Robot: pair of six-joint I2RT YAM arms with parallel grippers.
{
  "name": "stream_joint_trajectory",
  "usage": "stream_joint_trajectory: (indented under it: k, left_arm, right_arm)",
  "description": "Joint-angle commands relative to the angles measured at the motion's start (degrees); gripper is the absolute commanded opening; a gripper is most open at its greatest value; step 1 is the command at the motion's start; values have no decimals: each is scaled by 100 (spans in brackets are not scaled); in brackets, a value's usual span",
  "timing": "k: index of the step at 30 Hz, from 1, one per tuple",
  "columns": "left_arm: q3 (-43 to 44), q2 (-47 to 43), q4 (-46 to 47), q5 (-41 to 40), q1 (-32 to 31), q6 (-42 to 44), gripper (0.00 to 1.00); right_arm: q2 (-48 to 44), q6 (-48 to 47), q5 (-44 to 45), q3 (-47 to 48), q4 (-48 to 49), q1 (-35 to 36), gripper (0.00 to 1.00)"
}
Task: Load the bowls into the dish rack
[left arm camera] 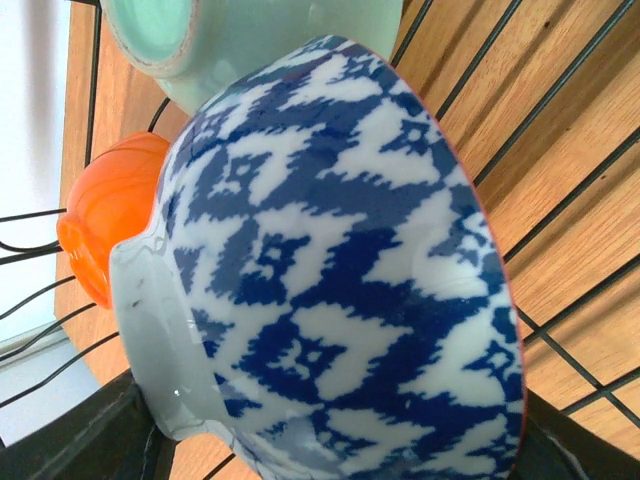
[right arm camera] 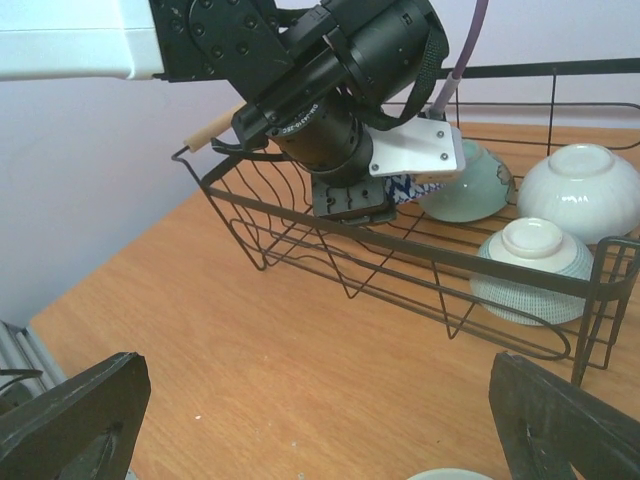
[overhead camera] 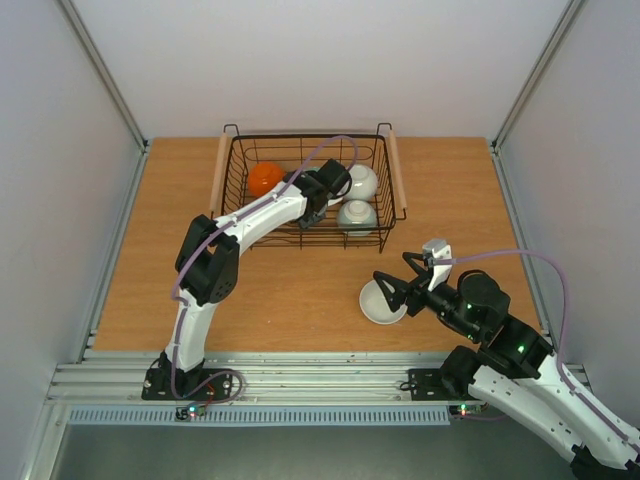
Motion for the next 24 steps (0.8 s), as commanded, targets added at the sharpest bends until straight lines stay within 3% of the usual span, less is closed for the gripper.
stream_joint_trajectory:
  k: [1, 9, 16, 24]
  left_arm:
    - [276, 75, -294, -218, -66, 78, 0]
    - [-26, -461, 81, -3, -72, 276, 0]
    - [376, -325, -524, -655, -57, 272, 0]
    - [27, -588, -645, -744, 144, 141, 0]
  right_arm:
    - [65, -41, -73, 48, 172, -8, 94]
    - [170, -59, -66, 61, 190, -9, 94]
    - [312, -92, -57, 65, 278, -10, 94]
    - [339, -121, -56, 29, 279, -12, 94]
